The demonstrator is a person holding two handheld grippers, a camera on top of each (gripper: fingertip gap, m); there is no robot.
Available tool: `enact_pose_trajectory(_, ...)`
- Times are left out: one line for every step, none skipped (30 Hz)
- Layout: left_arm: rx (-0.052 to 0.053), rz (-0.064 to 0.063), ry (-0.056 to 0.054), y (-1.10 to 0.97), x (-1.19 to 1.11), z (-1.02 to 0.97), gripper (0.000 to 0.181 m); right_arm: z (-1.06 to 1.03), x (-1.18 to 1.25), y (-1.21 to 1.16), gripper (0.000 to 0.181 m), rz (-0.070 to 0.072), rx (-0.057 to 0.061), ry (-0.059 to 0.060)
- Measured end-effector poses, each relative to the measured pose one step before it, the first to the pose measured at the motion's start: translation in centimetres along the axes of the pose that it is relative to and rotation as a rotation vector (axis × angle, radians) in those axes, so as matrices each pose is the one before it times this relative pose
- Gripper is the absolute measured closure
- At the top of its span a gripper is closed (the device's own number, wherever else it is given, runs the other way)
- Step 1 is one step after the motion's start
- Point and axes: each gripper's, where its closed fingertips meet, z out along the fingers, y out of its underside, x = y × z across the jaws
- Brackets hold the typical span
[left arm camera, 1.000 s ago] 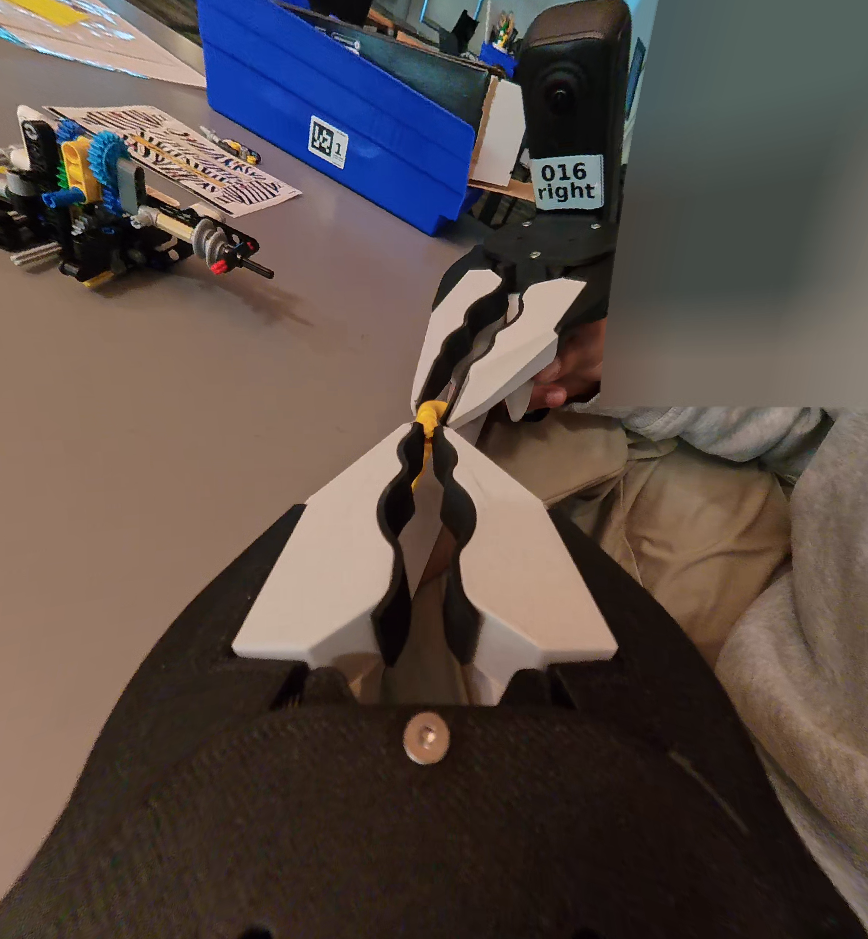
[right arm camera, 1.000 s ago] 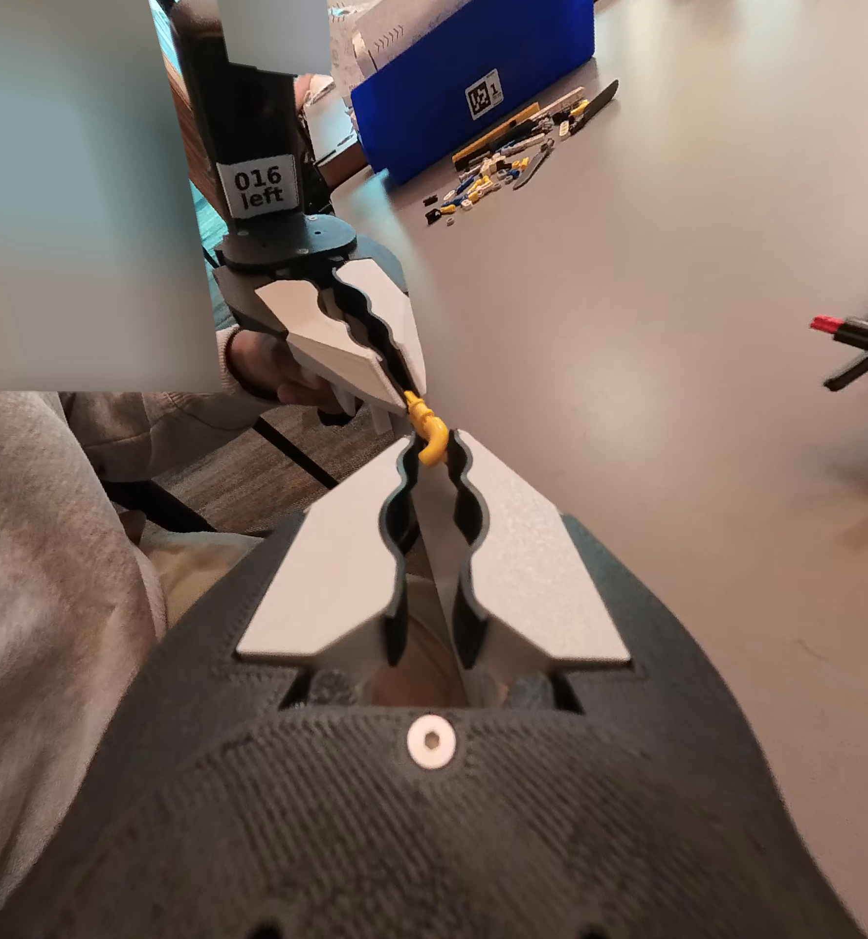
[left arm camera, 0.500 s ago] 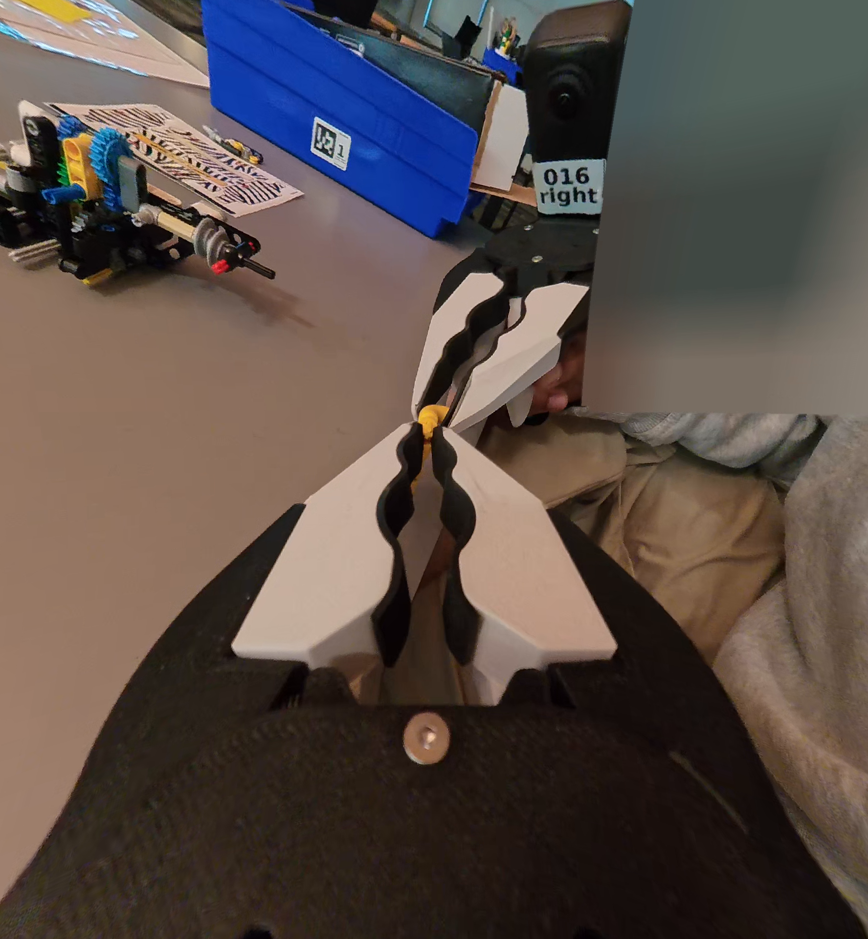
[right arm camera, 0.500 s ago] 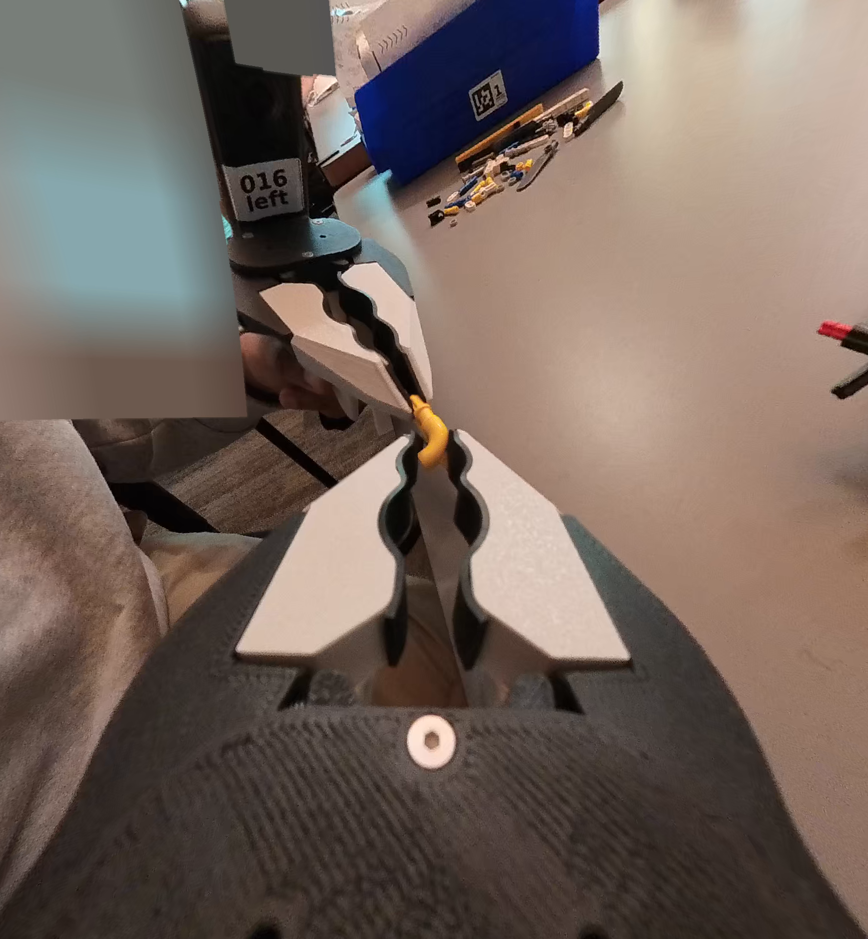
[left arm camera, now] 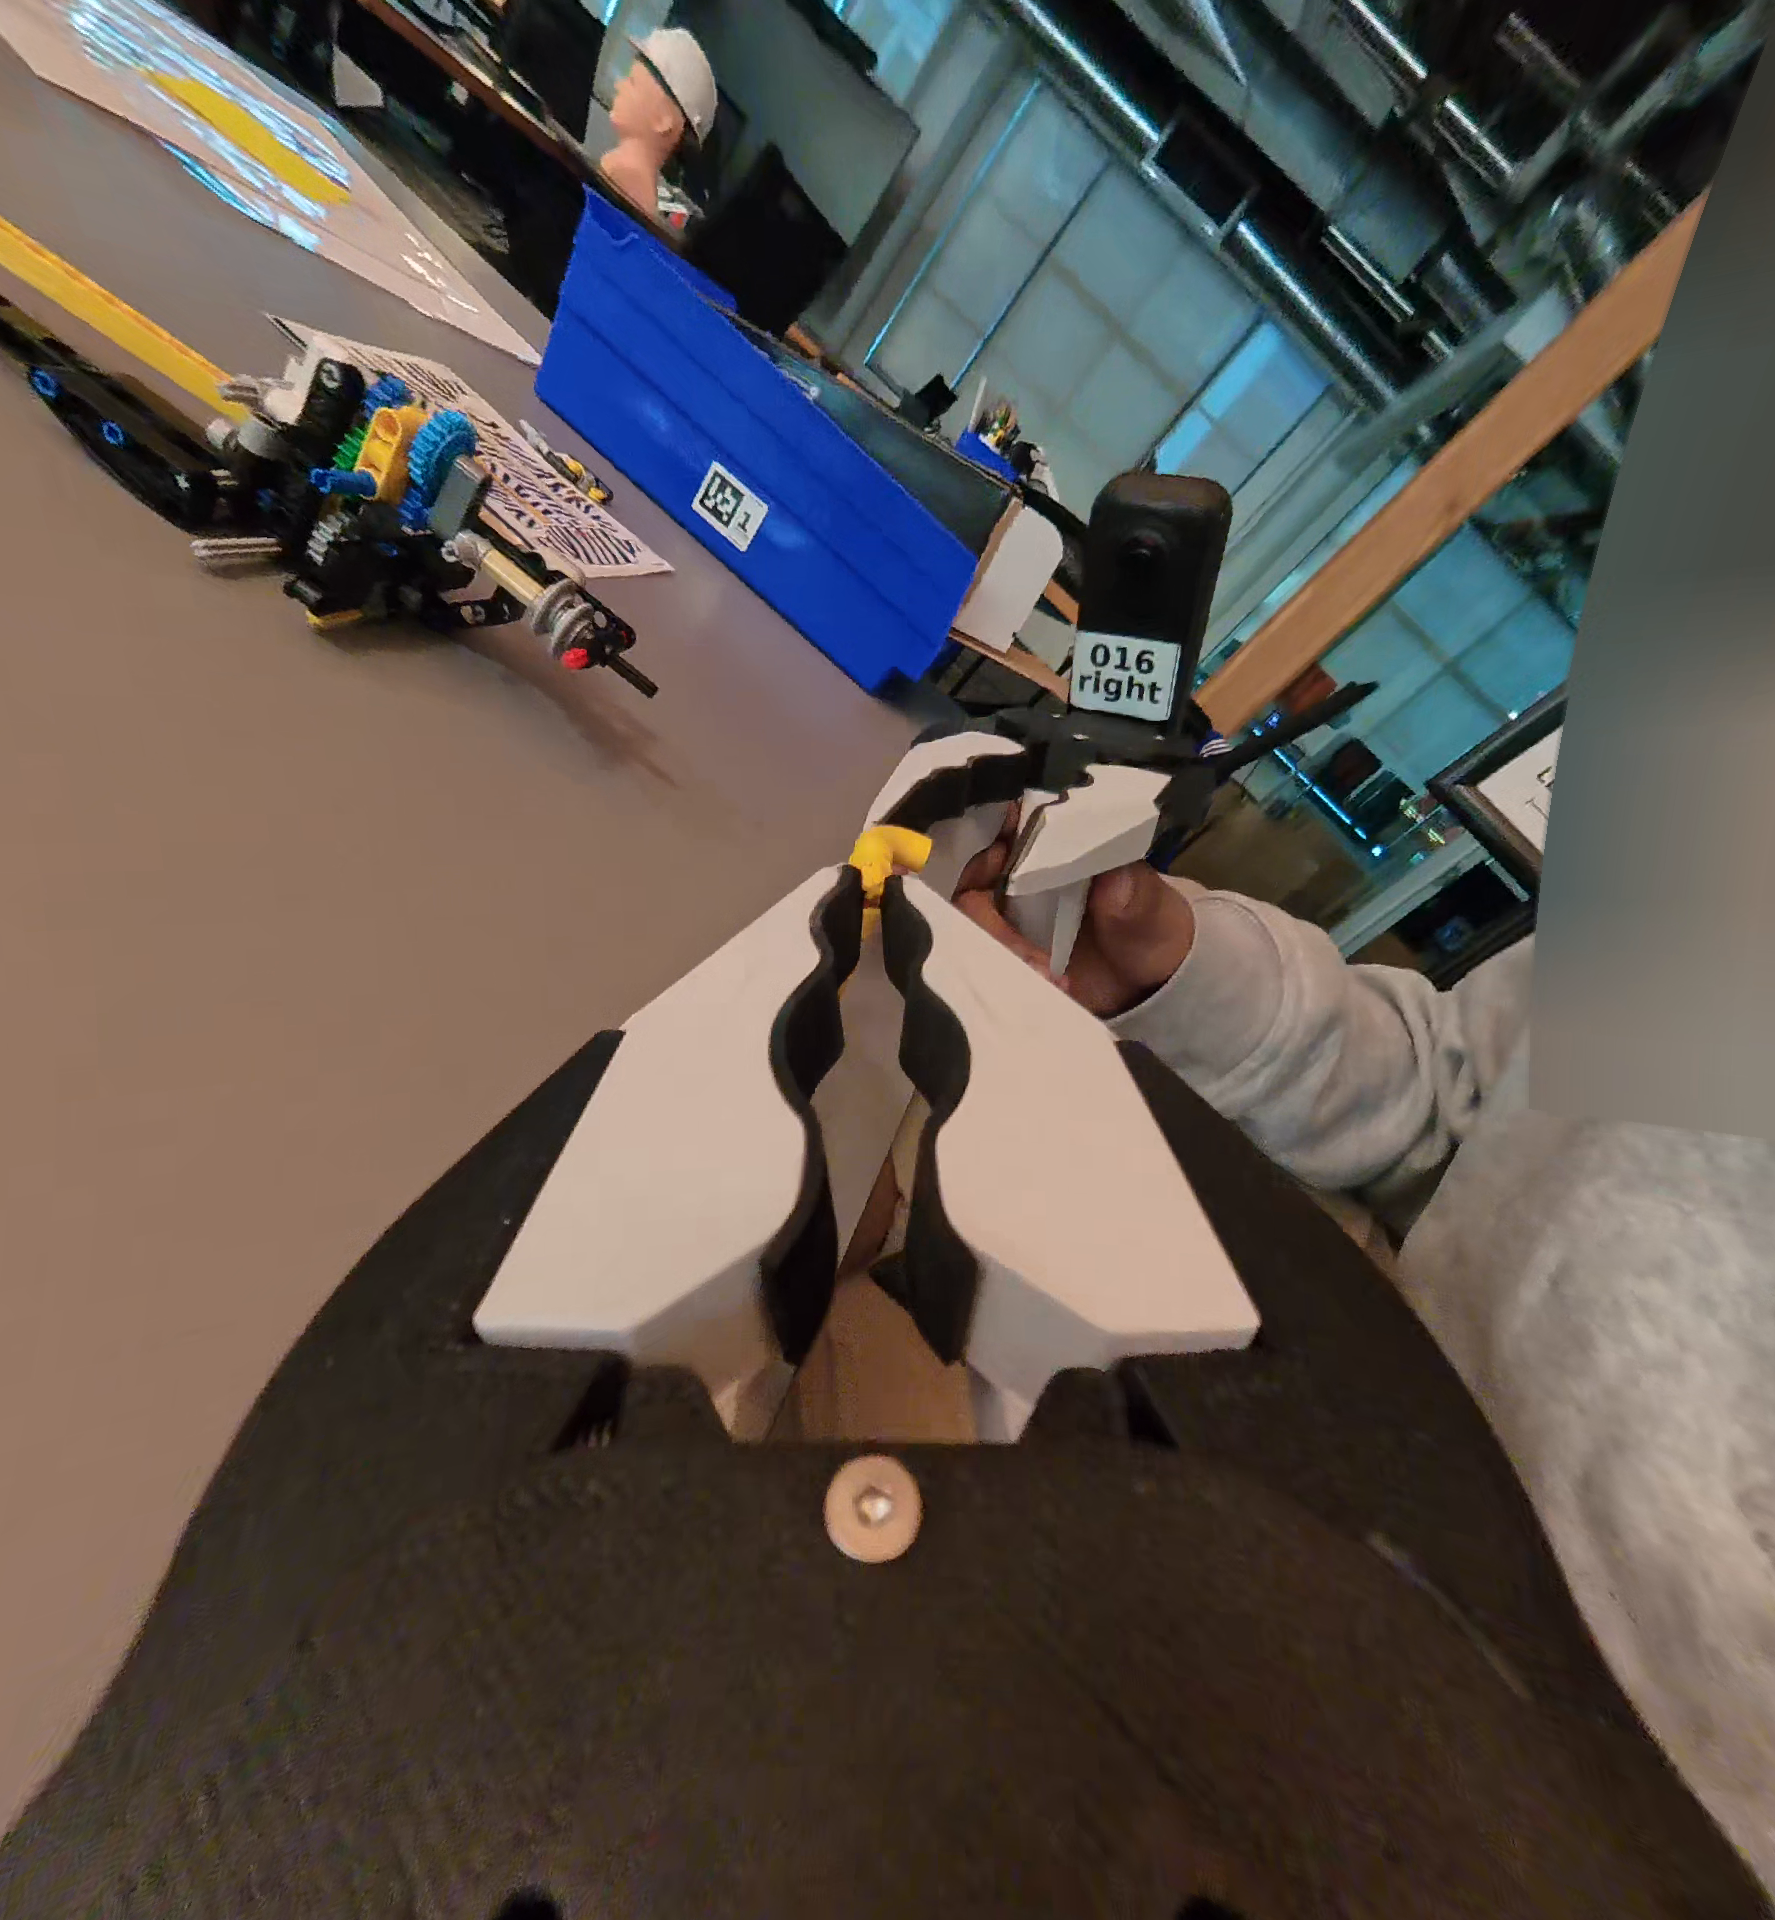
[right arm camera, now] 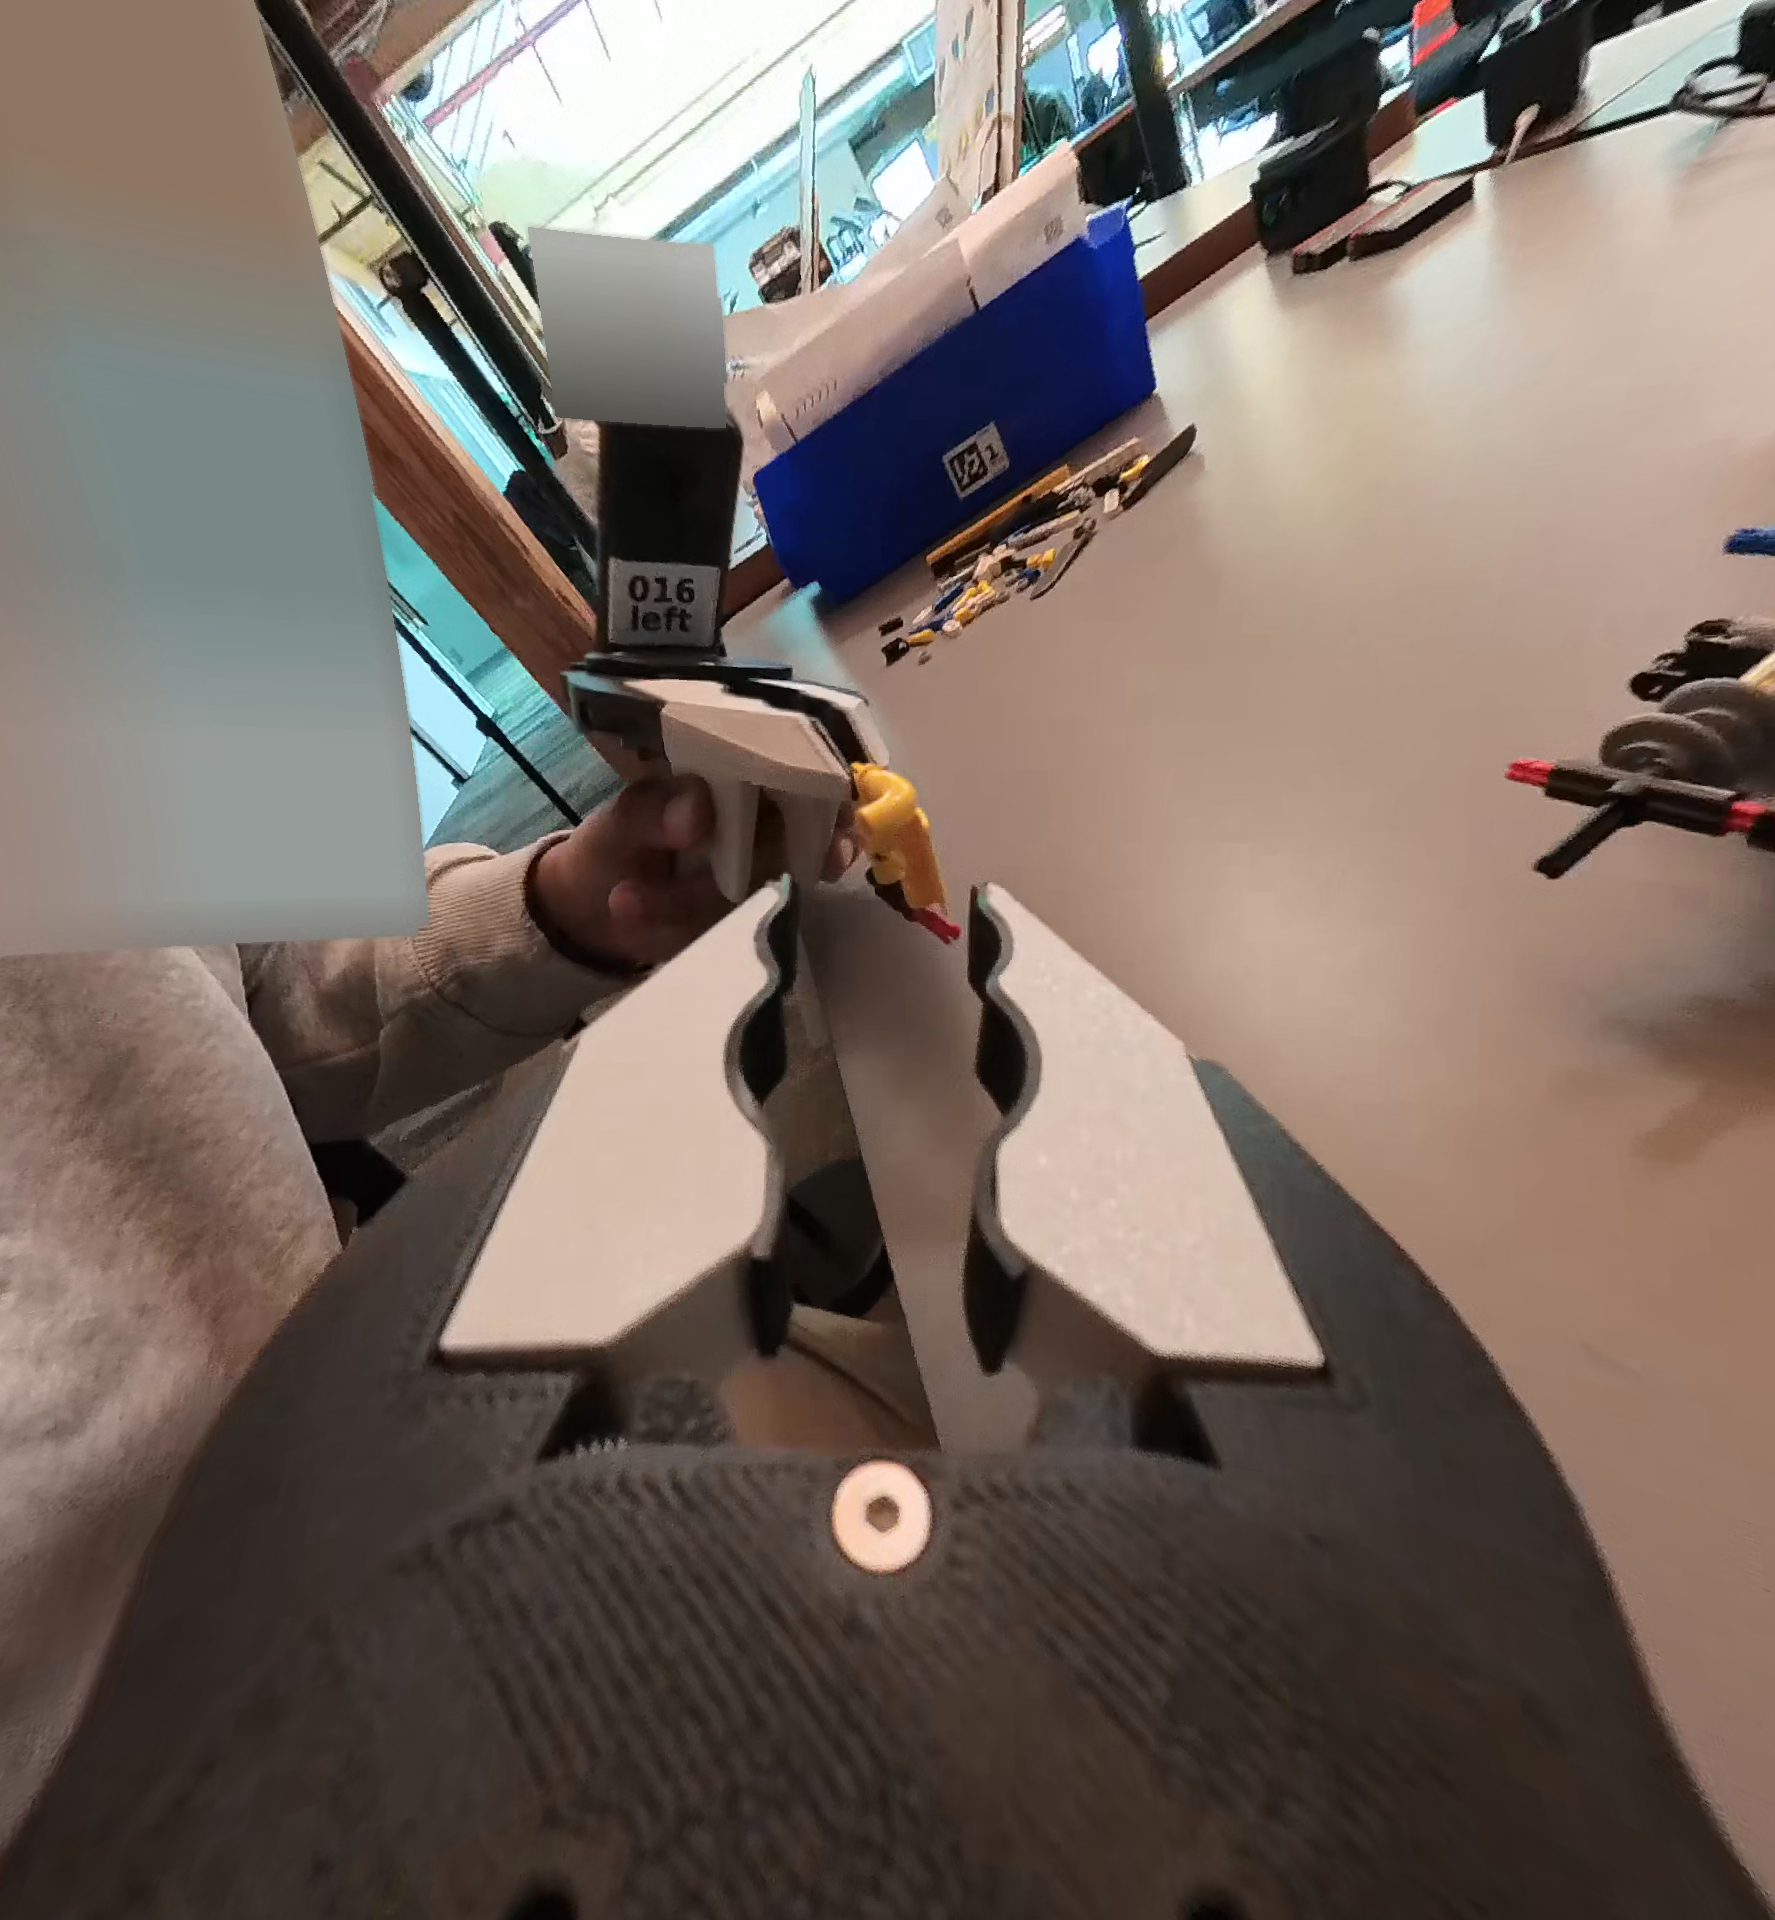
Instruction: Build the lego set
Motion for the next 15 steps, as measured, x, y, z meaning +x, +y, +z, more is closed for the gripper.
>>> enact_pose_trajectory(-0.0024, 0.0008, -0.0035, 0.054, -0.044, 0.03, 0.179, -0.038, -0.024, -0.085, 0.15, -0.0041, 0.008, 0.001)
enact_pose_trajectory(-0.0067, 0.0051, -0.0026, 0.112, -0.009, 0.055, 0.179, -0.016, -0.011, -0.031, 0.15, -0.0063, 0.0037, 0.0038)
enact_pose_trajectory(-0.0073, 0.0059, -0.0022, 0.122, 0.012, 0.075, 0.179, 0.005, -0.001, 0.031, 0.15, -0.0073, 0.0005, 0.0054)
enact_pose_trajectory(-0.0053, 0.0042, -0.0033, 0.098, -0.022, 0.044, 0.179, 0.027, -0.044, 0.048, 0.152, -0.0087, -0.0008, 0.0038)
enact_pose_trajectory(-0.0031, 0.0018, -0.0021, 0.049, -0.013, 0.032, 0.179, 0.057, -0.045, 0.083, 0.153, -0.0089, -0.0025, 0.0045)
enact_pose_trajectory(-0.0034, -0.0018, -0.0003, 0.054, -0.027, 0.031, 0.179, 0.082, -0.036, 0.149, 0.153, -0.0086, -0.0063, 0.0051)
enact_pose_trajectory(-0.0023, -0.0044, -0.0003, 0.023, -0.046, 0.018, 0.179, 0.095, -0.067, 0.181, 0.153, -0.0097, -0.0088, 0.003)
enact_pose_trajectory(-0.0028, -0.0064, 0.0011, 0.033, -0.042, 0.019, 0.179, 0.114, -0.098, 0.183, 0.153, -0.0113, -0.009, 0.0022)
enact_pose_trajectory(-0.0021, -0.0069, 0.0018, 0.019, -0.034, 0.016, 0.179, 0.099, -0.06, 0.163, 0.153, -0.0128, -0.0093, 0.0042)
enact_pose_trajectory(0.0007, -0.0071, -0.0008, -0.015, -0.065, -0.006, 0.178, 0.076, -0.05, 0.142, 0.153, -0.0126, -0.0081, 0.0046)
enact_pose_trajectory(0.0013, -0.0055, -0.0005, -0.015, -0.062, 0.0, 0.178, 0.043, -0.034, 0.099, 0.153, -0.0099, -0.0053, 0.0038)
enact_pose_trajectory(-0.0013, -0.0058, -0.001, 0.024, -0.057, 0.013, 0.178, 0.033, -0.022, 0.064, 0.153, -0.0055, -0.0034, 0.0033)
enact_pose_trajectory(-0.0027, -0.0062, -0.0029, 0.05, -0.089, 0.017, 0.178, 0.005, -0.013, 0.061, 0.153, -0.0005, -0.0018, 0.0015)
enact_pose_trajectory(-0.0031, -0.0042, -0.0021, 0.062, -0.065, 0.033, 0.178, -0.014, 0.008, 0.018, 0.153, 0.0032, 0.0003, 0.0)
enact_pose_trajectory(-0.004, -0.0037, -0.0046, 0.07, -0.091, 0.034, 0.178, -0.032, 0.017, -0.024, 0.153, 0.0044, 0.0026, 0.0003)
